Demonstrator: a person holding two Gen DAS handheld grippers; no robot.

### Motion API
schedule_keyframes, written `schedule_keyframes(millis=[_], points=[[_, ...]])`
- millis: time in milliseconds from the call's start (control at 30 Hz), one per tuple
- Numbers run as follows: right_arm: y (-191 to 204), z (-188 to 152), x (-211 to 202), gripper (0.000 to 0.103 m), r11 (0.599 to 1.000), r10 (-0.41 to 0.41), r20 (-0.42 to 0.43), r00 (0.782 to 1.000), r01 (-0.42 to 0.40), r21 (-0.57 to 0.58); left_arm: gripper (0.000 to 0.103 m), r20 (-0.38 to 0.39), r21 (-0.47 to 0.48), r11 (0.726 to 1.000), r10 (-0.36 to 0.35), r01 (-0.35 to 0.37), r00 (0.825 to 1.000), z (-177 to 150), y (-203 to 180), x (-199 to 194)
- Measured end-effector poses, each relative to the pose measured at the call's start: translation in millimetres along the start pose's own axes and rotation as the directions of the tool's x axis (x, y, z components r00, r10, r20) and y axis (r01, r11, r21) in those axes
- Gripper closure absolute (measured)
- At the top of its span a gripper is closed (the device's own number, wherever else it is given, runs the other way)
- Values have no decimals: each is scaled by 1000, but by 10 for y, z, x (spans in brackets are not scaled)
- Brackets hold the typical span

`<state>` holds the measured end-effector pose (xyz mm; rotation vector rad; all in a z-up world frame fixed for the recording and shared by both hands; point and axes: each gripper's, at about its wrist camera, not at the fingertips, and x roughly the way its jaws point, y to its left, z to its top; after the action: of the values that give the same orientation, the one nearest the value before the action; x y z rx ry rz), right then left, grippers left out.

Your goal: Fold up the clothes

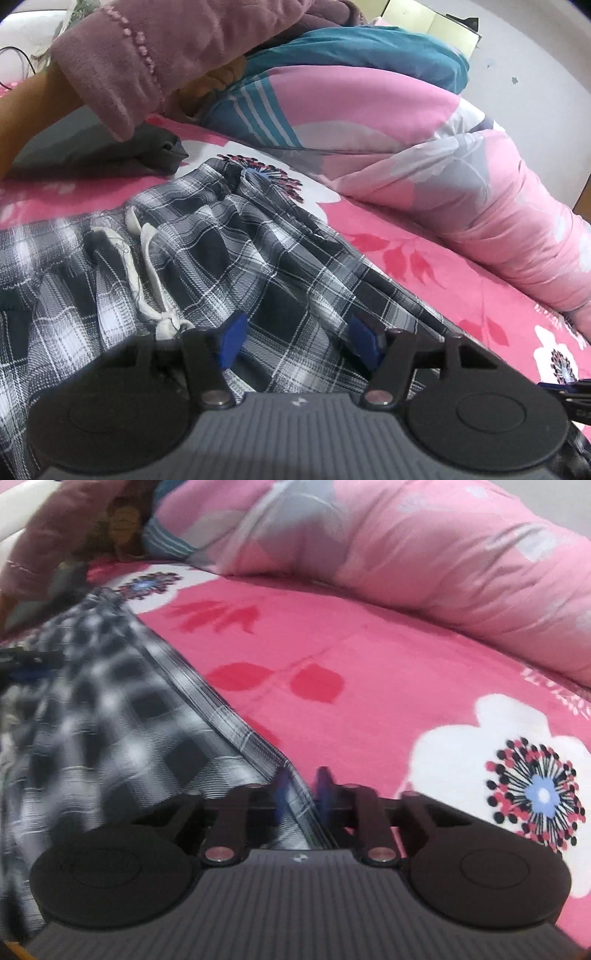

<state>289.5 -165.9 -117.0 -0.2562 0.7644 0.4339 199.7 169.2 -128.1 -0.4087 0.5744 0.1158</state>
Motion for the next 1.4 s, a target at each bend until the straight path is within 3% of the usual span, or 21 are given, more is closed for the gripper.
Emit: schedule_keyframes(millis=[200,300,433,533,600,667,733,800,833,867,900,1000,1133,1233,1333,1400], points=[[-53,112,-1,101,999,-41,42,998,42,-33,41,7,11,1000,17,-17,1000,25,-14,26],[-158,213,85,103,992,-116,53,992,118,-34,41,12,14,1000,27,-27,1000,15,-14,26],[-474,239,365,103,984,-175,5,985,174,36,41,13,16,999,29,-29,1000,2,-10,42],[-580,269,179,100,989,-49,82,995,37,146,41,14,10,1000,24,-24,1000,-6,9,55],[-512,304,-50,97,984,78,151,985,-100,149,41,16,8,1000,22,-22,1000,-12,15,56],[-376,327,-135,69,982,129,157,979,-148,115,41,18,5,1000,20,-21,1000,-13,22,48],[-228,353,-139,63,983,160,130,978,-170,66,41,33,0,1000,29,-29,999,-18,29,18],[-96,361,23,64,988,152,47,987,-153,13,41,53,-7,999,46,-46,998,-14,43,-9],[-41,350,126,69,992,127,3,992,-127,-15,41,59,-12,998,55,-54,997,-14,54,-14],[3,331,213,96,995,93,-30,995,-94,-45,42,58,-18,998,61,-60,996,-11,67,-10],[23,314,280,101,996,56,-44,997,-59,-61,43,58,-22,998,66,-65,996,-8,74,-8],[-55,362,296,102,1000,17,0,1000,-17,-10,43,63,-24,996,82,-81,995,5,72,-14],[-132,403,485,102,999,-37,-6,999,37,-10,44,64,-25,995,98,-96,993,22,77,1],[-249,450,636,103,998,-42,10,999,42,52,44,66,-34,995,100,-98,993,29,99,-3],[-346,522,607,94,990,-49,0,999,49,133,44,68,-49,994,99,-96,993,42,131,-12],[-353,566,483,77,989,-80,20,997,77,128,44,71,-59,994,100,-96,992,46,152,-25]])
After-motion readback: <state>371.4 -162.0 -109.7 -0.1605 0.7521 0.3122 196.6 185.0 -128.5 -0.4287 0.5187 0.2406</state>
